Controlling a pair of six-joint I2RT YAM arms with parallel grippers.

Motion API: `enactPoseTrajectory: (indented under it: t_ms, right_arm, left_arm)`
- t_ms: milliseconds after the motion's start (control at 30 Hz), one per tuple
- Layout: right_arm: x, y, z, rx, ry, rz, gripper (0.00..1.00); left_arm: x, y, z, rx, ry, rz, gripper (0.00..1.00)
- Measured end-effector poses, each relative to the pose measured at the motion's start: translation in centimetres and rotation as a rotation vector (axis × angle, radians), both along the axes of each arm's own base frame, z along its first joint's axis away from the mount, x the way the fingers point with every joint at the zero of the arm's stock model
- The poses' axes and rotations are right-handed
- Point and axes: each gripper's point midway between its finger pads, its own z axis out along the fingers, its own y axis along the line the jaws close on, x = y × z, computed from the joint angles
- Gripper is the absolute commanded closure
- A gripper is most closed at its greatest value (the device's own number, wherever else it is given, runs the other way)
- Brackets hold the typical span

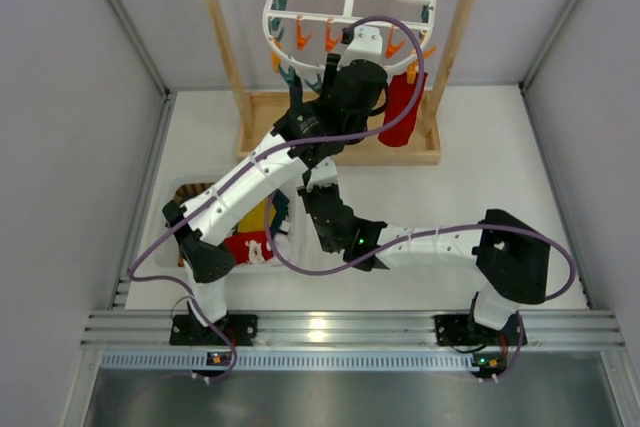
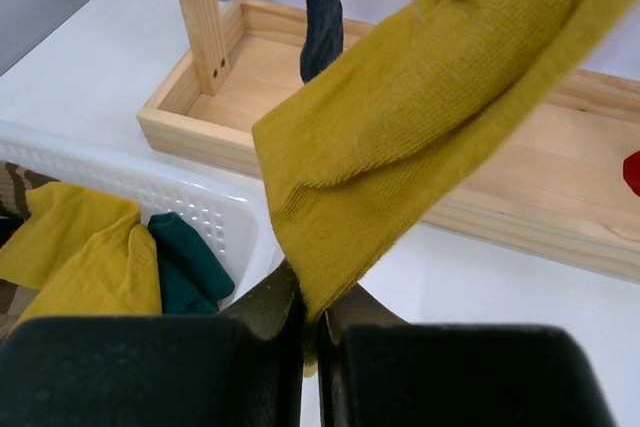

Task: Remove the socks clipped to the hanger

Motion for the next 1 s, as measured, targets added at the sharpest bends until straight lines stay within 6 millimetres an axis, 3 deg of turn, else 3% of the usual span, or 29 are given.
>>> enactPoseTrajectory:
  t_ms: [167,333,367,500,600,633,833,867,1000]
  right_arm:
    - [-0.1,0.2,-0.3,-0.007,0.002,0.004,1.00]
    - [-0.2,0.2,-0.5,-0.008,0.004,0.007,1.00]
    - [-0.3,0.0,-0.7,-0.010,0.006,0.008,1.00]
    - [-1.0,-1.4,-1.9,-0.037,0.022,0.020,1.00]
    - [-1.9,-2.3,-2.1,-0.046,0.033,0.066,1.00]
    - [-2.3,-2.5,-1.8,-0.038,0.038,0.091,1.00]
    - [-3.9,-3.2,2.1,0.053,0.032,0.261,1.00]
    - [-3.9,-3.2,2.7,0.070,0.031,0.290,1.00]
    - [-3.1,-3.4,3.3,0.089,0.052,0.381,1.00]
  left_arm:
    - [0.0,0.0,0.1,0.002,-0.001,-0.003,0.86]
    - [0.0,0.0,0.2,0.004,-0.002,-0.006,0.90]
    - [0.0,0.0,0.2,0.004,-0.001,-0.008,0.88]
    - [-0.1,-0.4,0.0,-0.010,0.006,-0.026,0.57]
    - [-0.5,-0.3,-0.8,-0.015,0.030,-0.055,0.43]
    - [-0.8,-0.1,-1.0,-0.019,0.039,-0.064,0.35]
    - [-3.1,2.0,-0.3,-0.076,0.049,-0.097,0.15]
    - [-3.7,2.7,0.2,-0.089,0.044,-0.099,0.02]
    - [-6.1,6.2,2.2,-0.153,0.004,-0.076,0.02]
